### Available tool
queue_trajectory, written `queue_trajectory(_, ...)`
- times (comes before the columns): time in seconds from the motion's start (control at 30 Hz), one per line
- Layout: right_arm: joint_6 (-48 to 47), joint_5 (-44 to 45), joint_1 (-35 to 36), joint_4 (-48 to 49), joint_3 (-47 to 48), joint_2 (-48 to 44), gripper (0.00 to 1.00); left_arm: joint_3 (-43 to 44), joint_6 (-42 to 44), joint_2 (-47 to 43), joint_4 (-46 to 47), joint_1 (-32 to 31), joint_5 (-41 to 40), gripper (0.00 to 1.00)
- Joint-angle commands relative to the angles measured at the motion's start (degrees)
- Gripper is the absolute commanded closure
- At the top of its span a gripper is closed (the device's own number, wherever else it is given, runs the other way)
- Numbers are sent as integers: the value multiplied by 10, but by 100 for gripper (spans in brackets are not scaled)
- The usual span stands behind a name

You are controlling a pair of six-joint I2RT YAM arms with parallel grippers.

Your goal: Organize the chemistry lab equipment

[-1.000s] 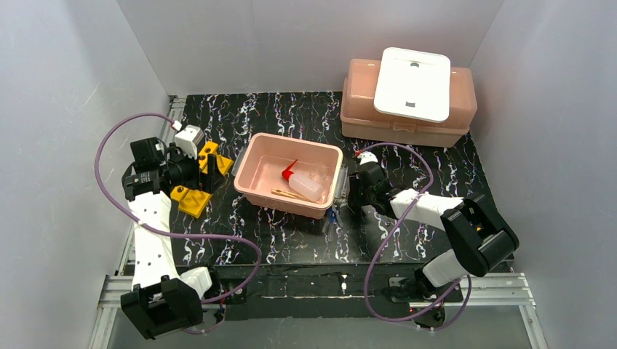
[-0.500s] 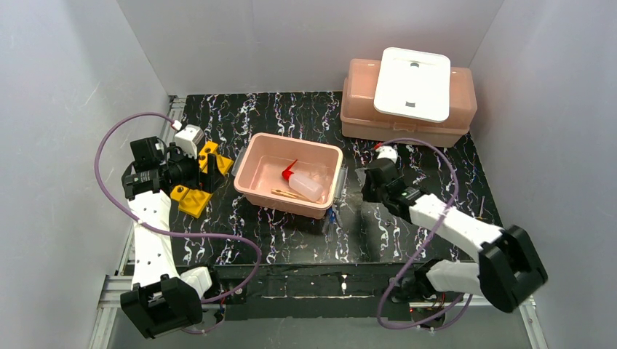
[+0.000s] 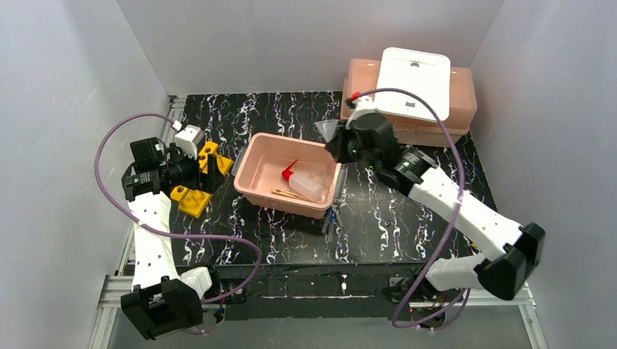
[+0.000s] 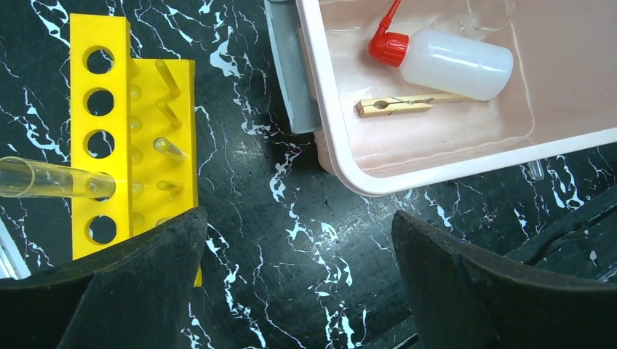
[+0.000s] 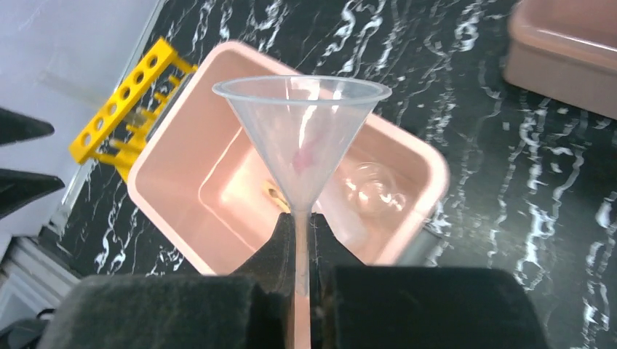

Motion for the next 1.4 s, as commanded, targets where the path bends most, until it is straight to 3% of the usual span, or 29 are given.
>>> queue_trajectory(0.0,-21,-22,45,-57,73,102,99,0,-5,-13,-11,-1,23,2)
queue_trajectory(0.1,-17,-24,56,-80,104,147,95,4,-5,-13,-16,-1,22,2)
queue_trajectory(0.27,-30,-11,58,-83,131,157,79,9,4,-17,-22,-1,17,2)
queue_trajectory(0.47,-77,14,56,-103,176,139,34,16,-5,-19,-16,-1,4,2)
queue_trajectory(0.57,-73,6,43,-103,162,108,4,19,-12,-25,-11,-1,-6,2)
queue_trajectory(0.6,-63,-8,33,-93,146,93,2,19,-17,-27,-9,-1,-12,2)
queue_trajectory(0.63,-50,-32,20,-77,124,74,2,21,-23,-28,-7,-1,-17,2)
queue_trajectory(0.67,-24,-96,-23,-39,44,13,2,34,-46,-21,-6,-1,-33,2)
queue_trajectory(0.83,4,-78,-33,-31,-87,-72,2,40,-54,-11,-13,-1,-22,2)
queue_trajectory(1.03,81,-72,-29,-18,-268,-155,21,26,-64,-16,5,-1,-8,2)
queue_trajectory(1.37,129,-35,24,80,-400,-143,32,27,-59,-18,-5,-2,-19,2)
